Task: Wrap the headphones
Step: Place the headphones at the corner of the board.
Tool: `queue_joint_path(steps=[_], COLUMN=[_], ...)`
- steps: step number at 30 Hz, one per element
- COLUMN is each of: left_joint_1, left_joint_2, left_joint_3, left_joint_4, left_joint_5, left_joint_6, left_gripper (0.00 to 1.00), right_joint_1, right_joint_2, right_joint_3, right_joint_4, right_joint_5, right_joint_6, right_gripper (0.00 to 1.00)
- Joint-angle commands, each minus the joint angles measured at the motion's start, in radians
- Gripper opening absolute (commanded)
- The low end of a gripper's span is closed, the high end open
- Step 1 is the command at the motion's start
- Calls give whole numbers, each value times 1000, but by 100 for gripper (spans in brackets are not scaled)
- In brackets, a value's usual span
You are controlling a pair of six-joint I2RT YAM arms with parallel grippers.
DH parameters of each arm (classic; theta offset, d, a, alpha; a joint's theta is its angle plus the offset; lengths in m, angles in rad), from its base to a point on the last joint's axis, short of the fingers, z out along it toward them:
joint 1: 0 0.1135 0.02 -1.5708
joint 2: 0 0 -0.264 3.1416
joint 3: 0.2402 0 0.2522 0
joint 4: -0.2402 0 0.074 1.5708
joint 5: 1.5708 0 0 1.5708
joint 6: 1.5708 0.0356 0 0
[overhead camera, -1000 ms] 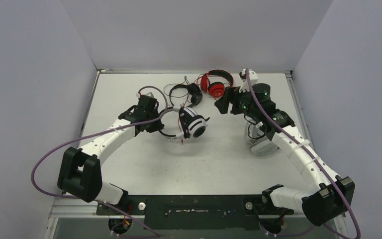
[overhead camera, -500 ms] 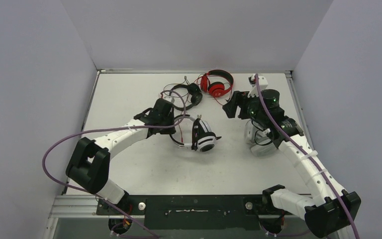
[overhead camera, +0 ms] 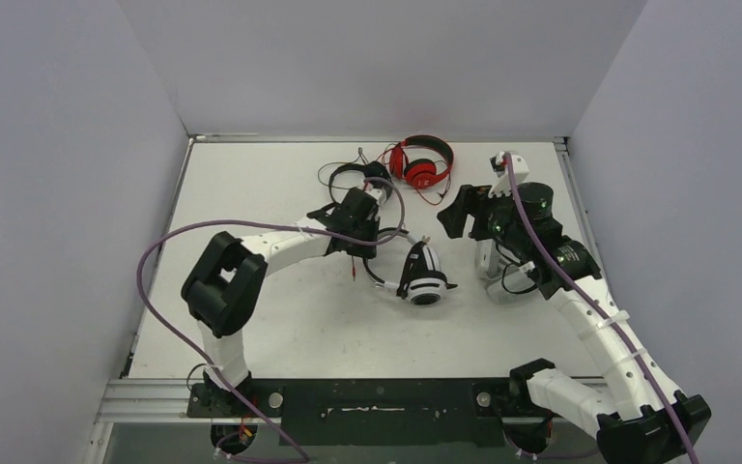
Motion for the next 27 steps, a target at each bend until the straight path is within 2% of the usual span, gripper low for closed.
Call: queue_joint_path(steps=[1, 10, 27], left_joint_1=[-25, -49, -189], left_joint_2=[85, 297, 680], left_joint_3=[149, 380, 987], left_joint_4=[78, 59, -146], left_joint_5=[81, 30, 69], left_joint_6=[-5, 37, 40], left_gripper=[0, 0, 0], right_joint_1=[-11, -14, -29], right_joint_2=[-37, -55, -67], right_joint_3=[5, 15, 39], right_joint_4=[-8, -29, -38], right_joint_5=[8, 2, 7], right_joint_6=[-6, -13, -26], right_gripper=[78, 78, 78])
